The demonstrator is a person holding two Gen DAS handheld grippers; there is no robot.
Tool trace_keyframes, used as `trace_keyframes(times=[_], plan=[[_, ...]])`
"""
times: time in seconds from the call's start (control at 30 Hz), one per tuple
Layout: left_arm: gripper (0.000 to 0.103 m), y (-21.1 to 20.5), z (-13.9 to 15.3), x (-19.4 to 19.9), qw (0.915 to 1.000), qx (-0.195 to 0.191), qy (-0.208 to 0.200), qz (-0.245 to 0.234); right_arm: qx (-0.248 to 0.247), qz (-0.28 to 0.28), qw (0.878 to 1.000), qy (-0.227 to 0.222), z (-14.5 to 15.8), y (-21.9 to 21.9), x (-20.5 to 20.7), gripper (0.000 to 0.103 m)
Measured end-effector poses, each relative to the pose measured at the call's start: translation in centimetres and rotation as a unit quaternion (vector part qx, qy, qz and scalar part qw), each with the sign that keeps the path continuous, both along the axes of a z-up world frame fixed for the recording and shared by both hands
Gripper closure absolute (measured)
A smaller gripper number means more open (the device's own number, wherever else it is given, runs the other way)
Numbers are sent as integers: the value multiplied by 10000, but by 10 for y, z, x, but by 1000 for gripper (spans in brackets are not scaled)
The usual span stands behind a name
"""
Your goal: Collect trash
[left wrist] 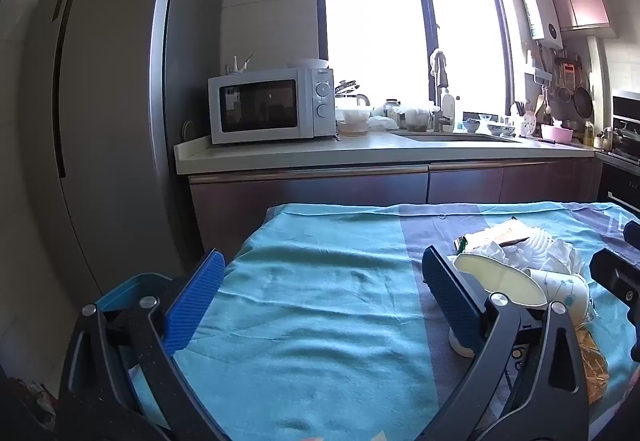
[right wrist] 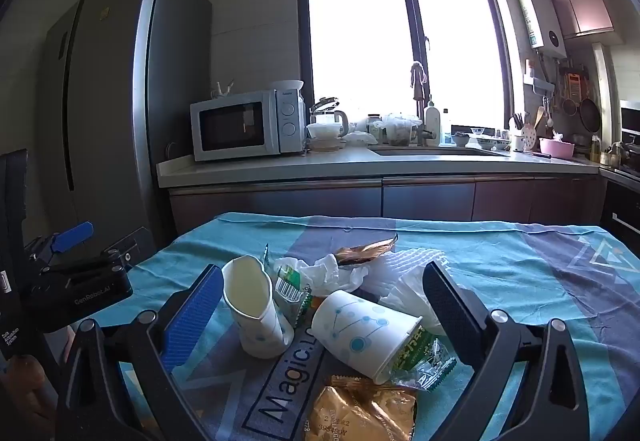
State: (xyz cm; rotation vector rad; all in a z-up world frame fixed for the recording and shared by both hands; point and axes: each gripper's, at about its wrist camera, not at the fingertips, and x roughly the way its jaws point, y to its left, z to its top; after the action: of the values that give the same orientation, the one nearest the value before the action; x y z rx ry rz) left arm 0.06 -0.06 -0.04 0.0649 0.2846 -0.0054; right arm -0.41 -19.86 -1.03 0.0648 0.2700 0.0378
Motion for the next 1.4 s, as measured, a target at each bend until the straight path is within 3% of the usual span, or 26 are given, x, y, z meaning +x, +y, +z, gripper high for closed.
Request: trace_keyframes(times=[0.07, 1.4], plan=[[6, 2, 0, -1, 9999, -131, -90, 15, 17, 17, 10000, -30, 0, 0, -2, 7], [6, 4, 1, -13, 9995, -150, -293, -36, -30, -53, 10000, 16, -1, 5, 4, 7]])
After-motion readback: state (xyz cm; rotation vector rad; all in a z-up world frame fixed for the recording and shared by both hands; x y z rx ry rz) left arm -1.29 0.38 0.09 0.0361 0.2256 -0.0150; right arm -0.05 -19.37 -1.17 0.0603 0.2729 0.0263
